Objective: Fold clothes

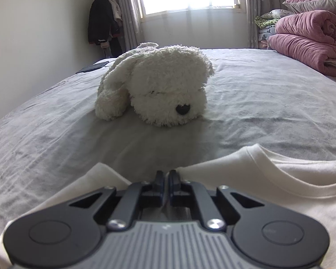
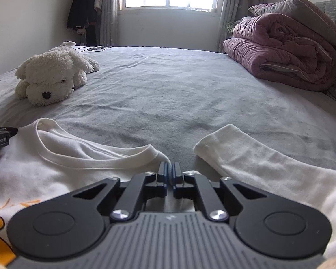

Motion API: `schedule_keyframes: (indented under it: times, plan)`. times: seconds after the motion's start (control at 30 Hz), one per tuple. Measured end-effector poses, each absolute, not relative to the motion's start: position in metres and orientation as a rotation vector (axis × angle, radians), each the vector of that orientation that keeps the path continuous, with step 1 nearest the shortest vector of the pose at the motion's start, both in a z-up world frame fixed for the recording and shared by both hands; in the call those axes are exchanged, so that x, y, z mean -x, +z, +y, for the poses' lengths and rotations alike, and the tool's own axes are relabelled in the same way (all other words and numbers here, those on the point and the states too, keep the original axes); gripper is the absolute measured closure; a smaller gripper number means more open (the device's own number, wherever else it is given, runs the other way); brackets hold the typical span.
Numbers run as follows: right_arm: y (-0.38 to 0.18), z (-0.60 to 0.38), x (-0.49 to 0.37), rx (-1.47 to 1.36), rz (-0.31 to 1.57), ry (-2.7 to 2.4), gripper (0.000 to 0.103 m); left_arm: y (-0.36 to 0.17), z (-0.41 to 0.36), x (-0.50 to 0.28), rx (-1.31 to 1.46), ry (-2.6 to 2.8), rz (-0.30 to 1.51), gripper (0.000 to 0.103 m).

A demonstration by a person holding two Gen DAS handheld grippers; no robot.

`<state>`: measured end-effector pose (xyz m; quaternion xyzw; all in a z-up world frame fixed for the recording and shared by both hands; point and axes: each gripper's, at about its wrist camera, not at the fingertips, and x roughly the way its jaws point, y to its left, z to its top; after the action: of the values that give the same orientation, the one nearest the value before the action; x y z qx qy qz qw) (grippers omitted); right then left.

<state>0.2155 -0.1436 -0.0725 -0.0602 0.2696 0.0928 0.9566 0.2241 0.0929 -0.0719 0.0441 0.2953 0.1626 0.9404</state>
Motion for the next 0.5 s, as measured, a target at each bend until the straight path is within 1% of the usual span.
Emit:
schedule_keyframes:
  times: [0.07, 0.1, 0.13, 0.17, 0.2, 0.23, 0.37, 0.4, 0.43, 0.5]
  plan:
    - [-0.071, -0.137, -0.213, 0.169, 0.538, 0.167, 0.084, -0.071, 0.09, -0.224, -0.113, 0.345, 0.604, 0.095]
    - [-0.071, -0.134, -0.211, 0.196, 0.532, 0.15, 0.079, -0.07, 0.089, -0.224, -0.121, 0.351, 0.604, 0.092]
    - [-0.068, -0.133, -0.208, 0.209, 0.52, 0.151, 0.064, -0.069, 0.088, -0.223, -0.128, 0.362, 0.603, 0.085]
    - [-0.065, -0.132, -0.205, 0.22, 0.508, 0.155, 0.041, -0.067, 0.088, -0.222, -0.131, 0.375, 0.601, 0.078]
    - [-0.062, -0.132, -0.201, 0.23, 0.496, 0.159, 0.031, -0.065, 0.09, -0.219, -0.123, 0.379, 0.599, 0.064]
    - [-0.058, -0.135, -0.196, 0.211, 0.484, 0.169, 0.023, -0.062, 0.092, -0.216, -0.112, 0.382, 0.597, 0.05]
    - [-0.046, -0.149, -0.178, 0.11, 0.478, 0.169, 0.023, -0.051, 0.099, -0.197, -0.052, 0.339, 0.603, 0.026]
    - [-0.045, -0.152, -0.174, 0.098, 0.484, 0.165, 0.023, -0.048, 0.101, -0.191, -0.031, 0.31, 0.608, 0.016]
    - [-0.045, -0.155, -0.17, 0.093, 0.491, 0.16, 0.023, -0.046, 0.102, -0.184, -0.014, 0.281, 0.612, 0.013]
    - [-0.044, -0.16, -0.159, 0.1, 0.492, 0.142, 0.023, -0.044, 0.1, -0.172, -0.009, 0.241, 0.616, 0.012]
